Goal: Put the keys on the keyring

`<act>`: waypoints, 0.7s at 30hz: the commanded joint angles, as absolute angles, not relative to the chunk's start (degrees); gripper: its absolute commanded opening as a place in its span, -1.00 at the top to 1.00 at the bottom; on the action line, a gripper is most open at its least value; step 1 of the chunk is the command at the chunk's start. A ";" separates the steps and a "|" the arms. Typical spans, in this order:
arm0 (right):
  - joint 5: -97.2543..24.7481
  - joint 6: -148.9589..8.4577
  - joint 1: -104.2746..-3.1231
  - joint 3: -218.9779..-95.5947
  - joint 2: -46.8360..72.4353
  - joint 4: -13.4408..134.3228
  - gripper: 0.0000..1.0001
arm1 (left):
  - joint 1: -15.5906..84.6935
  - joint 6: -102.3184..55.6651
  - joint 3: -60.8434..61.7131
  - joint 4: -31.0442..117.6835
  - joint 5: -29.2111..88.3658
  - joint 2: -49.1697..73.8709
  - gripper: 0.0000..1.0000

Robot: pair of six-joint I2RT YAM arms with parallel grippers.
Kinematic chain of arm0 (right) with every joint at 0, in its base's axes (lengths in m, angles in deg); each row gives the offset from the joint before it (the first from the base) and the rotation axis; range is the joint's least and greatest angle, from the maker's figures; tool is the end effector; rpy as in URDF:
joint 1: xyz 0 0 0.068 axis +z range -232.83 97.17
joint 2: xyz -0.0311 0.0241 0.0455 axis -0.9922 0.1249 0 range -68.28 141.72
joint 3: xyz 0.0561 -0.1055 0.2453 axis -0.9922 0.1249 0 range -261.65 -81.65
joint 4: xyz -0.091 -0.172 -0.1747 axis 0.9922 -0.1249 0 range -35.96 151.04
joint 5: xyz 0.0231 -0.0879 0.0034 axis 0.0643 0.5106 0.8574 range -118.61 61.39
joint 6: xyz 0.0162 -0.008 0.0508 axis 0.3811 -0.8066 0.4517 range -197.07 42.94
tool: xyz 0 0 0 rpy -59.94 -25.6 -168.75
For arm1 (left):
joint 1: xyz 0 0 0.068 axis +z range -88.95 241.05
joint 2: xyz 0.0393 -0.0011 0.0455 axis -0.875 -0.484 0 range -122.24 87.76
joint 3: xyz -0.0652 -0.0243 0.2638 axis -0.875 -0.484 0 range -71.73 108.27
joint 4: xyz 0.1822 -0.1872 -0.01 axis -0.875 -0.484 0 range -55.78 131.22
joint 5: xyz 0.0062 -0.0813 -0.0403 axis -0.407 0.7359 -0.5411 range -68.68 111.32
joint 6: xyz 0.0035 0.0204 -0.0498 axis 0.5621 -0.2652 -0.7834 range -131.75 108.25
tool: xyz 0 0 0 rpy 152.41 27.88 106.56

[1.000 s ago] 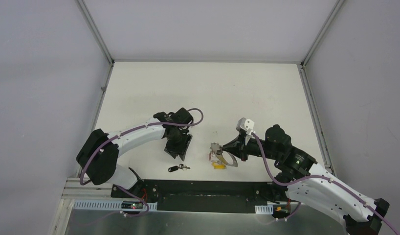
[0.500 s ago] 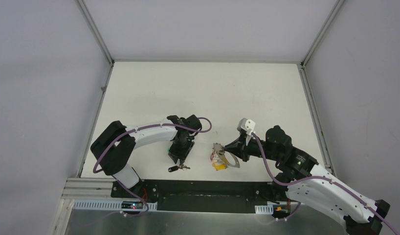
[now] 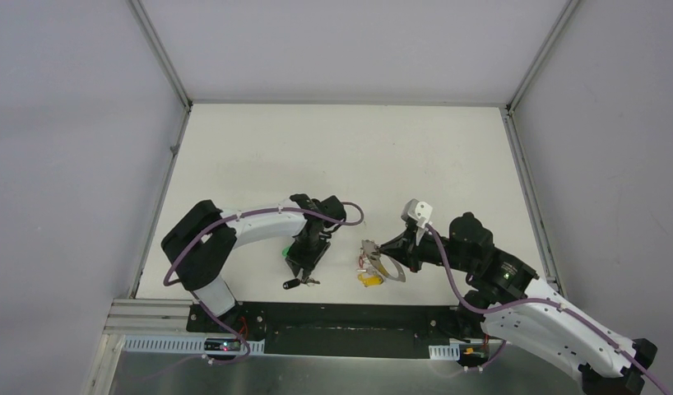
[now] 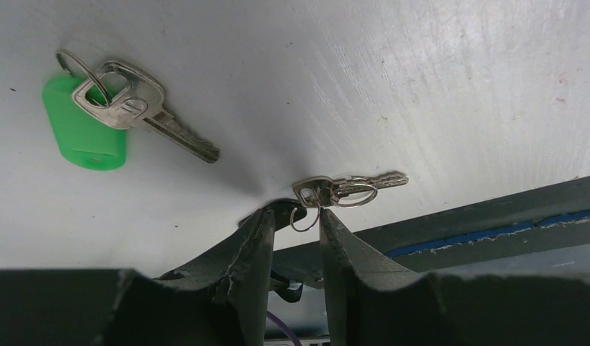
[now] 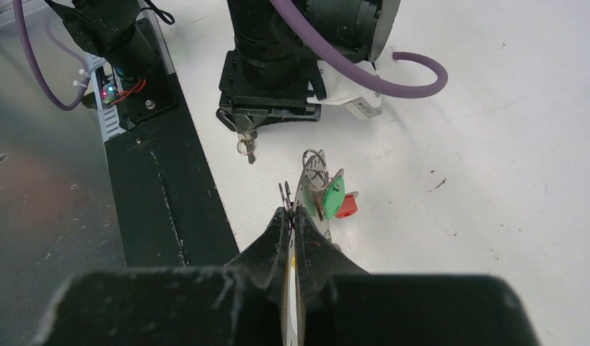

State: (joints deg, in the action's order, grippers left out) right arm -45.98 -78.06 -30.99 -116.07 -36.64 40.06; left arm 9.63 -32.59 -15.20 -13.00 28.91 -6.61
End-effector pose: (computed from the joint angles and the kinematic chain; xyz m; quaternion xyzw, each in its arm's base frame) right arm 0.0781 0.1164 0.2901 -0.4355 0.6778 0.3593 0.4710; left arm 0.1625 -0.2113 0.1646 -0.2619 -0.9627 0.0430 0.0535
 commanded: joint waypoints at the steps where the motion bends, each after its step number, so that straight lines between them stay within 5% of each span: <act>1: -44.99 -77.94 -31.06 -117.69 -37.97 41.99 1.00 | 8.54 -30.76 -12.62 -15.93 28.02 -8.00 0.39; 8: -44.39 -78.19 -31.08 -117.59 -38.22 41.79 1.00 | 7.71 -29.44 -11.40 -16.60 28.44 -9.76 0.46; 15: -44.26 -78.38 -31.04 -117.85 -38.20 41.32 1.00 | 7.69 -29.50 -11.00 -16.66 27.82 -9.20 0.97; 21: -44.41 -79.09 -31.06 -118.96 -38.09 40.41 1.00 | 7.69 -29.46 -8.78 -18.89 26.32 -7.02 1.00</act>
